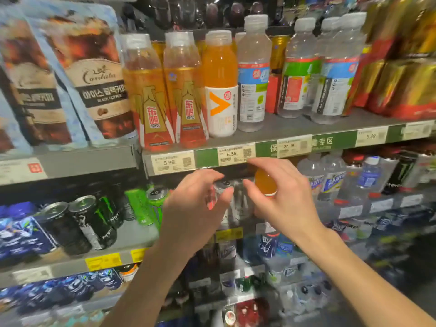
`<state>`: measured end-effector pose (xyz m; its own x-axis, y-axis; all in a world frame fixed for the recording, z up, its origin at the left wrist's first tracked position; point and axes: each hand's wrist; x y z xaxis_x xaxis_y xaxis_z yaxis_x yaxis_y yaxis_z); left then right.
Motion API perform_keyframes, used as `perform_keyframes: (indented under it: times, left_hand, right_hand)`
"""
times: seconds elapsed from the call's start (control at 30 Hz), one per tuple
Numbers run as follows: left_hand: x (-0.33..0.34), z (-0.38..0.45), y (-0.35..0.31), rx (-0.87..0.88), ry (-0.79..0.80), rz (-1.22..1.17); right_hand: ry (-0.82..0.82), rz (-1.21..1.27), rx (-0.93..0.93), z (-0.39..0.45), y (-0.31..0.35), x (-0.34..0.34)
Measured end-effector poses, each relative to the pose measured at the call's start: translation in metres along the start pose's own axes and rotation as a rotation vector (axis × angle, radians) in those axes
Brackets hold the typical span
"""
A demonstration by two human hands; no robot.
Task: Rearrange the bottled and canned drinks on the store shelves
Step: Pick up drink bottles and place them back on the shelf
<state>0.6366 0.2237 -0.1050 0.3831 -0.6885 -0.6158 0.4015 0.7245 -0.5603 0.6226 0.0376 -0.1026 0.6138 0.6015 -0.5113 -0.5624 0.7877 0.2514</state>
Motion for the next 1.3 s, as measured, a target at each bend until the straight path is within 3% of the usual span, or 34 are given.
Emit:
perform_keyframes:
  times: [0.13,0.37,0.6,0.77,0.97,1.13,1.3]
  left_hand:
    - [0.013,0.007,-0.036,-0.078,0.029,0.025]
    - [0.011,0.028,-0.076,-0.181,-0.060,0.103]
    - [-0.005,0.055,-0.072,-0.174,-0.087,0.110]
    - [-0.009,0.070,-0.067,-0.173,-0.131,0.037]
    - [-0.009,0.079,-0.060,-0.154,-0.166,-0.017]
    - [-0.006,0.080,-0.054,-0.064,-0.207,-0.031]
    - [-0.001,0.077,-0.057,0.007,-0.217,-0.054]
  right_hand:
    - [-0.012,0.003,0.000,0.012,-0.031,-0.032]
    - [0.082,0.144,0.012,0.055,-0.050,-0.052]
    - [0.137,0.267,-0.045,0.129,-0.042,-0.048]
    - [0.178,0.229,-0.150,0.170,-0.029,-0.031]
    - [0.320,0.154,-0.121,0.208,-0.021,-0.007]
    - [0.107,0.125,-0.048,0.196,-0.024,-0.004]
    - [-0.071,0.331,-0.056,0.169,-0.032,-0.023]
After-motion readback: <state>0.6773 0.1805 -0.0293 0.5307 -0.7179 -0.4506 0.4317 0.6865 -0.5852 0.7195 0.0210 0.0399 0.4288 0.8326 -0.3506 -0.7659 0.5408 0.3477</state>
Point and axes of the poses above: each hand's wrist, its own z-axis towards the middle knuckle, its own x-axis out of the palm, y = z × x, and after that the axes turned 12 degrees about -x, right-handed
